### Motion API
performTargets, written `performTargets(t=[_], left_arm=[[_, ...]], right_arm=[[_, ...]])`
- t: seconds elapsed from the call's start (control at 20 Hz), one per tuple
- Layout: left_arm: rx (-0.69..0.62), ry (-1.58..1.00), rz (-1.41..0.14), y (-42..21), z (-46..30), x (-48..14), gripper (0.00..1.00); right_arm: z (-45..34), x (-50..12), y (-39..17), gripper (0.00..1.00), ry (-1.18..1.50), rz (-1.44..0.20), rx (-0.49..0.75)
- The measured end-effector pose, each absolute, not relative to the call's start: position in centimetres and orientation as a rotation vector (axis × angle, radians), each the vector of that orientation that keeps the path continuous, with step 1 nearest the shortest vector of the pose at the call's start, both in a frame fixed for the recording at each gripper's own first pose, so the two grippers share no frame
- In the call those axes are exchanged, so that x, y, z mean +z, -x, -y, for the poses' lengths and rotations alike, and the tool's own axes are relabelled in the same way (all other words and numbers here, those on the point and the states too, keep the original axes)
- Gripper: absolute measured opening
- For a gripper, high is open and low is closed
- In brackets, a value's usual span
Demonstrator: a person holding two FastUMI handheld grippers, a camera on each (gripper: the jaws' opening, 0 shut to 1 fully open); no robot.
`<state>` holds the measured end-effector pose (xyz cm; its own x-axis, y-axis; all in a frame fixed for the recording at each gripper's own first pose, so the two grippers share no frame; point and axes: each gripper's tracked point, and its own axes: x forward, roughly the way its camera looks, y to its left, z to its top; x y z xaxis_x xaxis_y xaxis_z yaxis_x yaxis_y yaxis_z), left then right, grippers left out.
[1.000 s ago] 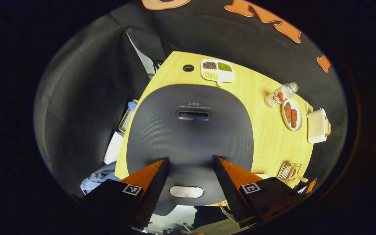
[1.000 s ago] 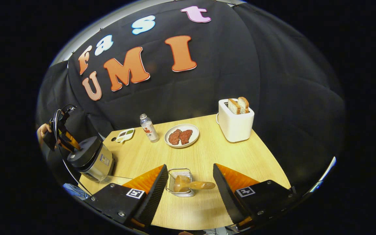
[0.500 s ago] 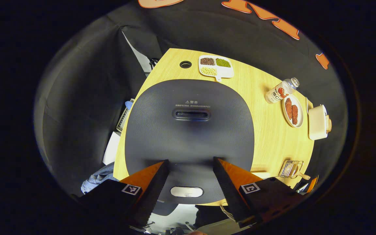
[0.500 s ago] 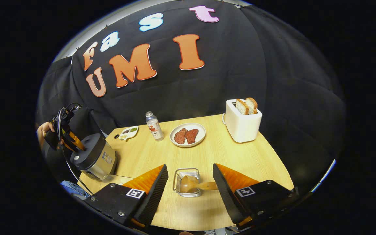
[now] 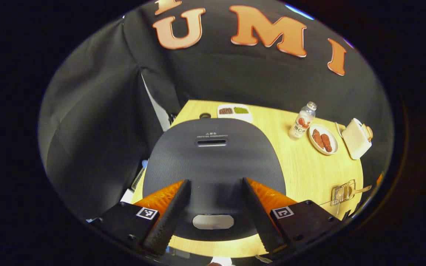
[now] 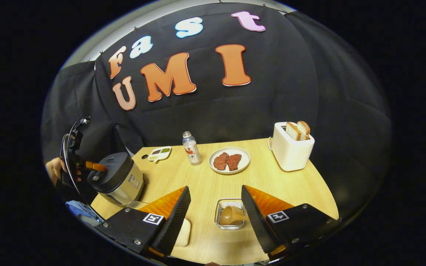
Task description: Close the left gripper, press the button to open the rice cooker; take a wooden spoon from the chopstick holder with the right hand, scoop a spoonful of rice and pour it into the rice cooker, then put the wooden spoon back into the chopstick holder.
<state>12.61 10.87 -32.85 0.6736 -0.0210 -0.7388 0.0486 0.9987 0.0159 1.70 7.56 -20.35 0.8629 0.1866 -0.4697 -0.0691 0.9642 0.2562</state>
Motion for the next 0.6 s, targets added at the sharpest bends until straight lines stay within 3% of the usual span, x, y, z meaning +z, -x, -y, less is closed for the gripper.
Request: performTargets(t=[0.2,0.25,0.3,0.35,0.4,0.55,0.6], left_arm=[[0.072,-0.125,-0.642,-11.0,-11.8,-30.4,0.94],[0.066,-0.117,-0.575,-10.6,-10.3,-28.7,1.0],[0.058,-0.116,-0.506,-10.3,-9.2,-26.6,1.0],[0.053,-0.124,-0.439,-9.9,-8.3,-24.7,0.93],[0.053,-0.134,-0.376,-9.5,-7.6,-22.5,1.0],[0.047,-0.12,-0.213,-8.1,-5.3,-16.4,1.0],[0.036,-0.106,-0.175,-7.5,-4.3,-14.8,0.92]], right_arm=[[-8.8,-16.7,-3.0,0.87,-0.232,-0.412,0.162],[-8.9,-15.8,-3.3,0.87,-0.225,-0.379,0.166],[-9.1,-15.0,-3.6,0.87,-0.215,-0.352,0.17],[-9.3,-14.5,-3.6,0.87,-0.199,-0.331,0.175],[-9.5,-13.9,-3.7,0.87,-0.183,-0.309,0.176],[-10.6,-11.6,-3.9,0.87,-0.162,-0.237,0.185],[-11.0,-10.8,-3.9,0.87,-0.161,-0.215,0.195]])
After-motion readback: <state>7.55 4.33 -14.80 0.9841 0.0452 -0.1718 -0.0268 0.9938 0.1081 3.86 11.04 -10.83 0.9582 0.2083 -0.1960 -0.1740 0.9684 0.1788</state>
